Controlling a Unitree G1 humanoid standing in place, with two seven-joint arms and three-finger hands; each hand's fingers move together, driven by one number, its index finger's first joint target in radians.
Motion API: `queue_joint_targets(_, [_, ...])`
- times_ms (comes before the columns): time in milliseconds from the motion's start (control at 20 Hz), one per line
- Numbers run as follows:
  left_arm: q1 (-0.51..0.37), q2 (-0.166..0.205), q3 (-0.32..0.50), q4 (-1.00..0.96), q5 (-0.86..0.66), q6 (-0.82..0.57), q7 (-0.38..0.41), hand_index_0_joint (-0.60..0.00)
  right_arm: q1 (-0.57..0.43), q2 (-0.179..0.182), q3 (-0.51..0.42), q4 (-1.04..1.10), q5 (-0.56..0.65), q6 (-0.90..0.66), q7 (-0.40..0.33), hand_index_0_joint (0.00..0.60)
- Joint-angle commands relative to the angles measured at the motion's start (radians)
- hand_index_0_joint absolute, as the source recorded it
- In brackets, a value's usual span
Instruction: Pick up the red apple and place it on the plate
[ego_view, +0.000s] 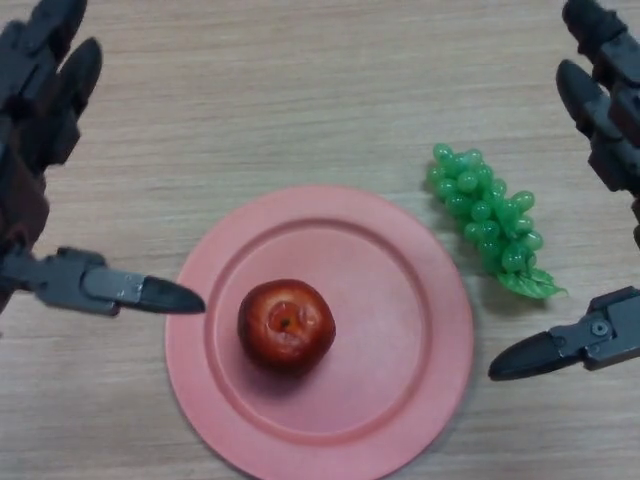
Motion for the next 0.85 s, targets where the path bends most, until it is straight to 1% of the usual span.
queue_joint_targets(50, [-0.010, 0.044, 0.093, -0.054, -0.042, -0.113, 0.013, 0.000, -0.005, -0.023, -0.051, -0.036, 0.086, -0.206, -0.005, 0.000])
queue_joint_targets(150, [0.000, 0.041, 0.082, -0.066, -0.029, -0.101, 0.027, 0.000, -0.003, -0.021, -0.043, -0.023, 0.101, -0.205, -0.022, 0.000])
queue_joint_targets(250, [0.018, 0.016, 0.050, -0.060, 0.034, -0.142, 0.046, 0.000, 0.002, -0.018, -0.025, -0.013, 0.102, -0.201, -0.027, 0.000])
queue_joint_targets(300, [0.022, 0.009, 0.046, -0.070, 0.028, -0.125, 0.053, 0.000, 0.002, -0.021, -0.020, -0.011, 0.095, -0.195, -0.020, 0.000])
queue_joint_targets(400, [0.023, 0.007, 0.054, -0.075, 0.005, -0.103, 0.061, 0.000, -0.002, -0.019, -0.006, -0.001, 0.082, -0.186, -0.012, 0.000])
queue_joint_targets(500, [0.008, 0.018, 0.072, -0.078, -0.015, -0.074, 0.081, 0.000, -0.011, -0.017, 0.014, 0.000, 0.061, -0.169, -0.013, 0.000])
queue_joint_targets(600, [-0.024, 0.028, 0.053, -0.073, -0.018, -0.061, 0.127, 0.000, -0.019, -0.012, 0.029, 0.011, 0.049, -0.159, -0.020, 0.000])
queue_joint_targets(650, [-0.049, 0.048, 0.056, -0.091, -0.056, 0.017, 0.123, 0.000, -0.027, -0.011, 0.035, 0.021, 0.041, -0.152, -0.026, 0.000])
queue_joint_targets(700, [-0.074, 0.059, 0.075, -0.086, -0.094, 0.050, 0.126, 0.000, -0.027, -0.011, 0.051, 0.035, 0.015, -0.159, -0.030, 0.000])
queue_joint_targets(750, [-0.088, 0.078, 0.089, -0.084, -0.118, 0.076, 0.127, 0.000, -0.025, -0.008, 0.062, 0.046, -0.006, -0.169, -0.031, 0.000])
queue_joint_targets(800, [-0.089, 0.084, 0.079, -0.076, -0.111, 0.061, 0.125, 0.000, -0.022, -0.004, 0.069, 0.055, -0.020, -0.181, -0.028, 0.000])
queue_joint_targets(850, [-0.080, 0.078, 0.067, -0.063, -0.081, 0.008, 0.117, 0.000, -0.018, -0.001, 0.070, 0.062, -0.026, -0.193, -0.025, 0.000])
